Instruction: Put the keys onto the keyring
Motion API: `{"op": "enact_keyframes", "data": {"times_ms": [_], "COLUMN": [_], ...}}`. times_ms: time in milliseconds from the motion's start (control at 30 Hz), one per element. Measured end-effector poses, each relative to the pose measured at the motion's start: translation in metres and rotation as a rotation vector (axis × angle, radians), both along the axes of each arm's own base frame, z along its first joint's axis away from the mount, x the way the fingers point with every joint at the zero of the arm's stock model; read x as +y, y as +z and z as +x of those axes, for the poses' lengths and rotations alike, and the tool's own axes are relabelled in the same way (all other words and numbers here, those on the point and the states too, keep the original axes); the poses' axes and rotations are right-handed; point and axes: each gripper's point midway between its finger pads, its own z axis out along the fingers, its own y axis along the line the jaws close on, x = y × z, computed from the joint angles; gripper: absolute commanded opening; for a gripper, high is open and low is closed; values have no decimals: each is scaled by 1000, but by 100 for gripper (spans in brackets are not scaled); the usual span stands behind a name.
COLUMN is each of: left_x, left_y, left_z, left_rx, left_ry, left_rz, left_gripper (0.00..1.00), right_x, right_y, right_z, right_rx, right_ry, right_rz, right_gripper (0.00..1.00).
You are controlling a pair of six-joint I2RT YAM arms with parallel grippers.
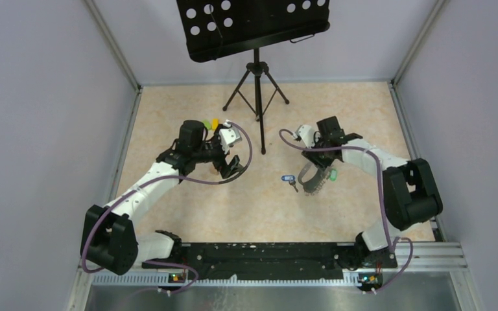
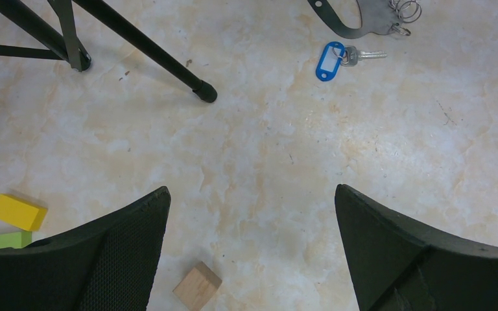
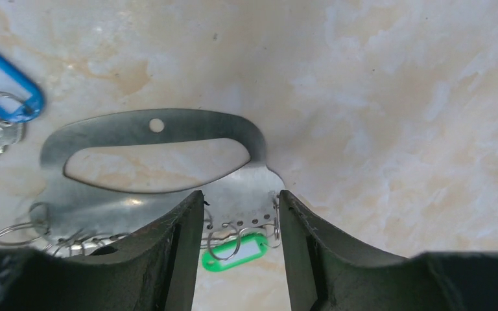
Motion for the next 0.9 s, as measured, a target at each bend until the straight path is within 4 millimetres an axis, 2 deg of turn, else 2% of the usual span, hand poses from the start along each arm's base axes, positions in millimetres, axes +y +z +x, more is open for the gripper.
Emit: {"op": "enact_keyframes", "data": {"times_ms": [167,300,533,633,900], "left_x": [0,0,0,0,-1], "left_y": [0,0,0,0,0], "left_z": [0,0,0,0,-2], "left_rx": [1,1,1,1,4], "left_ry": [-1,0,-1,-1,-10], "left_rz": [0,0,-1,0,-6], "left_gripper": [98,98,98,98,98], "right_x": [2,-4,-34,-40,-37], "right_y": [22,31,26,23,16], "right_z": [-11,-11,-16,-20,-28], "right_rx": [-4,-14,47,80,135], "right_ry": [-41,-114,-303,-348,-384], "right_rz": [65,97,145,160,185], "right_gripper": [46,35,32,32,30]}}
